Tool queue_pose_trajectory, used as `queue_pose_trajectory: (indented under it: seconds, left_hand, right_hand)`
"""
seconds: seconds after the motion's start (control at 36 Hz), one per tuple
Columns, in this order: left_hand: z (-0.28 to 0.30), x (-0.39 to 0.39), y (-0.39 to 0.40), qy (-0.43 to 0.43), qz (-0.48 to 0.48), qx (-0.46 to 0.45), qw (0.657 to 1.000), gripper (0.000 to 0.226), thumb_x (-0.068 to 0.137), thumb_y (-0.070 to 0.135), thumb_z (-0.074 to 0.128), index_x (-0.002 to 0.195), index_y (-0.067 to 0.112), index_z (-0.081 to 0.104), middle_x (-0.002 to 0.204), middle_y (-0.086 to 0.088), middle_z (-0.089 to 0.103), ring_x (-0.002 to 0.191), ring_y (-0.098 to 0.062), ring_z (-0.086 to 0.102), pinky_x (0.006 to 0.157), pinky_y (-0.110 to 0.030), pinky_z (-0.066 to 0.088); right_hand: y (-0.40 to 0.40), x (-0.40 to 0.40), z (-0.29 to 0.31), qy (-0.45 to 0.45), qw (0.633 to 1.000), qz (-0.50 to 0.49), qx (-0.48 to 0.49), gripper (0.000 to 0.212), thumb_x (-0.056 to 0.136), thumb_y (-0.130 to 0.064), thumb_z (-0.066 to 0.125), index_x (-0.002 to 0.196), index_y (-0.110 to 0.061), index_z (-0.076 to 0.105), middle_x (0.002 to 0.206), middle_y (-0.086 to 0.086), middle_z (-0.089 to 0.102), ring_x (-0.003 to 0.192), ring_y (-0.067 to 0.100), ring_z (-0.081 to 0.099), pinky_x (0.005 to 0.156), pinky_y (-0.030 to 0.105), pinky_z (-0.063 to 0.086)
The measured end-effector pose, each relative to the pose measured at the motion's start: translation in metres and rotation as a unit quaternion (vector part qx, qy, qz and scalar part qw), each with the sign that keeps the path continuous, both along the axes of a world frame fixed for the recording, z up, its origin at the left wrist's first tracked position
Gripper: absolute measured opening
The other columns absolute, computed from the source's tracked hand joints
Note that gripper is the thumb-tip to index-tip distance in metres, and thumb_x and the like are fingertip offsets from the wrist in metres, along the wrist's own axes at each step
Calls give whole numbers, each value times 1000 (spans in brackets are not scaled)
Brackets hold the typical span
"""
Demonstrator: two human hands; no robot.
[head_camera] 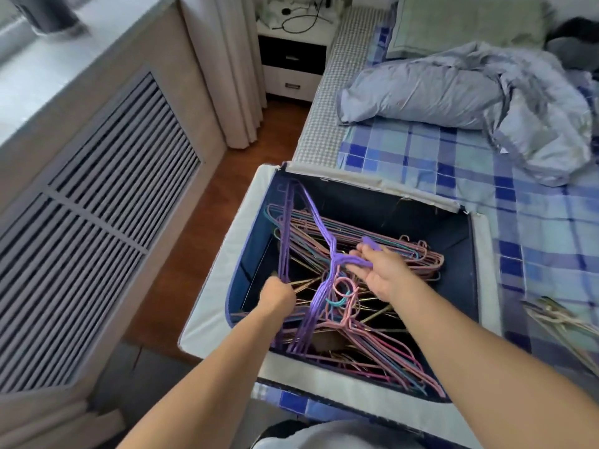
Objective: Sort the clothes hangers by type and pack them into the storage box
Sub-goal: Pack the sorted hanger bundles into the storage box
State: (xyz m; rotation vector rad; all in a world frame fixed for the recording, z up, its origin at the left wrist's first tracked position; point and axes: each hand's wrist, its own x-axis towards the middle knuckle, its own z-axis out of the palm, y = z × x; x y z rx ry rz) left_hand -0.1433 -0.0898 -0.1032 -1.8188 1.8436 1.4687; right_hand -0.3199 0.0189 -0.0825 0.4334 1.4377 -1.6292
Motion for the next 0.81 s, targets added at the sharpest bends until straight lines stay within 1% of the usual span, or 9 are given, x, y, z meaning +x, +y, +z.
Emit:
queue_pose_trajectory:
  seconds: [0.08,0.17,0.25,0.33,0.42,0.47,0.56,0.61,0.81]
  left_hand:
    - [0,10,-13,-81,-100,-65,990,33,101,14,50,130,-1,50,124,-19,62,118,-39,60,86,-39,46]
    - [-23,30,-32,-164,-175,-79,968,29,98,16,48,120,-1,54,129,-19,63,118,-38,61,92,-40,49]
    - [-46,39,-42,-197,-164,-58,965,55,96,34,47,137,-4,46,138,-19,57,126,-40,56,101,-41,47]
    - [-2,28,-21,-136,-141,-117,974,80,100,35,49,161,8,3,155,-23,37,143,-42,37,113,-49,36]
    - [45,20,-3,-19,-202,-164,965,64,100,7,45,160,15,21,158,-15,33,141,-34,40,110,-42,38]
    - [56,24,8,19,-301,-207,931,52,99,5,43,150,14,42,148,-11,46,134,-31,47,106,-41,42]
    - [56,44,17,-8,-396,-272,877,31,97,13,46,125,16,61,122,-5,60,112,-32,58,86,-43,52]
    - [58,58,22,-68,-433,-282,853,34,97,15,46,128,16,58,123,-4,58,112,-32,56,86,-43,50]
    - [64,51,30,-37,-435,-301,848,37,99,12,45,133,19,60,119,-4,62,105,-27,57,82,-38,52]
  right_hand:
    - [4,25,-12,-15,1000,15,16,22,103,1,44,120,-12,50,93,6,63,60,21,72,84,44,52]
    - [-3,41,-28,109,968,149,168,14,99,-4,51,103,-12,62,91,11,66,57,20,66,53,33,56]
    - [-20,47,-38,221,911,228,263,15,97,-4,51,99,-6,66,97,20,69,65,30,69,58,37,61]
    - [-31,51,-33,332,795,352,366,24,101,-16,49,120,-7,61,115,16,65,89,31,63,69,30,49]
    - [-33,51,-22,425,670,477,378,28,102,-19,44,124,-8,58,127,15,58,110,33,57,84,35,44]
    - [-32,47,-21,439,637,518,366,29,100,-16,46,127,-11,56,137,14,49,124,34,49,103,42,38]
    - [-30,38,-21,401,681,493,363,43,103,-23,38,144,-11,42,153,16,32,137,37,33,112,47,30]
    - [-24,30,-17,376,728,442,365,55,104,-37,36,153,-12,30,155,17,30,140,38,32,114,46,30]
    - [35,6,13,361,816,338,301,40,100,-28,53,137,-14,58,140,8,55,126,25,53,106,35,42]
